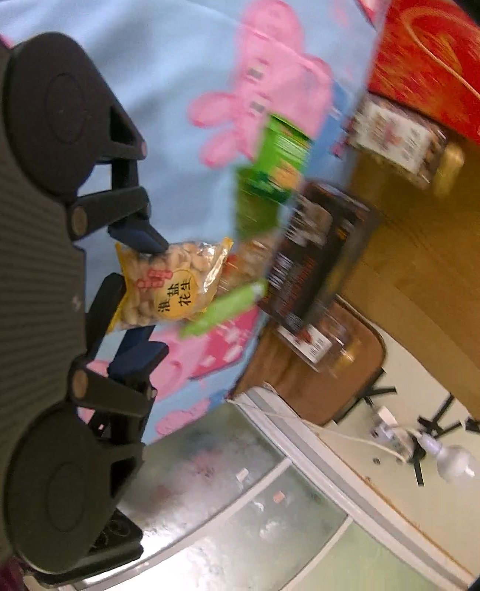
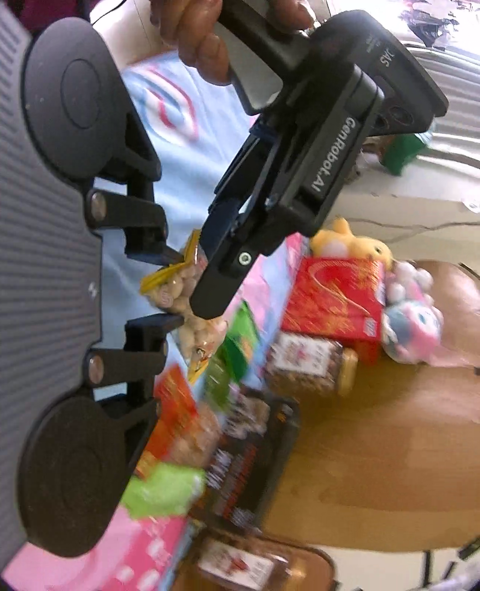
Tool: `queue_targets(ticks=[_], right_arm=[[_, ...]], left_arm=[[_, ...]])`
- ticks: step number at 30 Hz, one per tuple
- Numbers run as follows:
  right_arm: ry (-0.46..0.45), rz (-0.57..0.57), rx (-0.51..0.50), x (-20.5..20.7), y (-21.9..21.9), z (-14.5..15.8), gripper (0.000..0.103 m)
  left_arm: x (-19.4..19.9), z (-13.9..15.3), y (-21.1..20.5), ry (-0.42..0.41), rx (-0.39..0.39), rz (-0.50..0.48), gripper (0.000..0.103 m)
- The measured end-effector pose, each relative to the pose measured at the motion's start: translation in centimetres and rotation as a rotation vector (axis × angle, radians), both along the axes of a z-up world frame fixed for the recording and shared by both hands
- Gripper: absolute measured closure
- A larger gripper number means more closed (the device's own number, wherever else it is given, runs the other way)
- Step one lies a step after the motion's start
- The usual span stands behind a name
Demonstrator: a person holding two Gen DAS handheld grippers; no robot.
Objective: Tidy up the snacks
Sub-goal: 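Carry the peanut bag into the black tin box and release it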
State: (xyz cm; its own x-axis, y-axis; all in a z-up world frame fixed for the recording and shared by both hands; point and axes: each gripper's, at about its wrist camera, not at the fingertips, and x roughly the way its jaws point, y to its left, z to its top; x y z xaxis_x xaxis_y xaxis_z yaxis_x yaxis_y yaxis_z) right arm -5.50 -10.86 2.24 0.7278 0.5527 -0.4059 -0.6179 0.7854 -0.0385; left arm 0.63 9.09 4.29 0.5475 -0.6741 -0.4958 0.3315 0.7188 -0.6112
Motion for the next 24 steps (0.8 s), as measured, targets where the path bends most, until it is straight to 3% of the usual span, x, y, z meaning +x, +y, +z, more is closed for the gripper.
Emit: queue_targets(ticks=[6, 12, 18, 24], right_arm=[[-0.127, -0.092, 0.018, 4.1, -1.1, 2.7, 0.072], [-0.208, -0.175, 0.001, 10.6, -1.6, 4.1, 0.072], [-0.146, -0.247, 0.019, 17.4, -3.8, 3.6, 0.072], [-0.058, -0.303, 0.028, 20.9, -6.0, 2.3, 0.071]], left_arm=[[5.3, 4.1, -2.1, -0.14, 0.017, -0.018, 0.05], [13.1, 5.5, -3.7, -0.152, -0.002, -0.018, 0.05], [19.6, 4.2, -6.4, -0.098, 0.003, -0.017, 0.05], [22.7, 2.0, -9.0, -0.059, 0.036, -0.026, 0.05]])
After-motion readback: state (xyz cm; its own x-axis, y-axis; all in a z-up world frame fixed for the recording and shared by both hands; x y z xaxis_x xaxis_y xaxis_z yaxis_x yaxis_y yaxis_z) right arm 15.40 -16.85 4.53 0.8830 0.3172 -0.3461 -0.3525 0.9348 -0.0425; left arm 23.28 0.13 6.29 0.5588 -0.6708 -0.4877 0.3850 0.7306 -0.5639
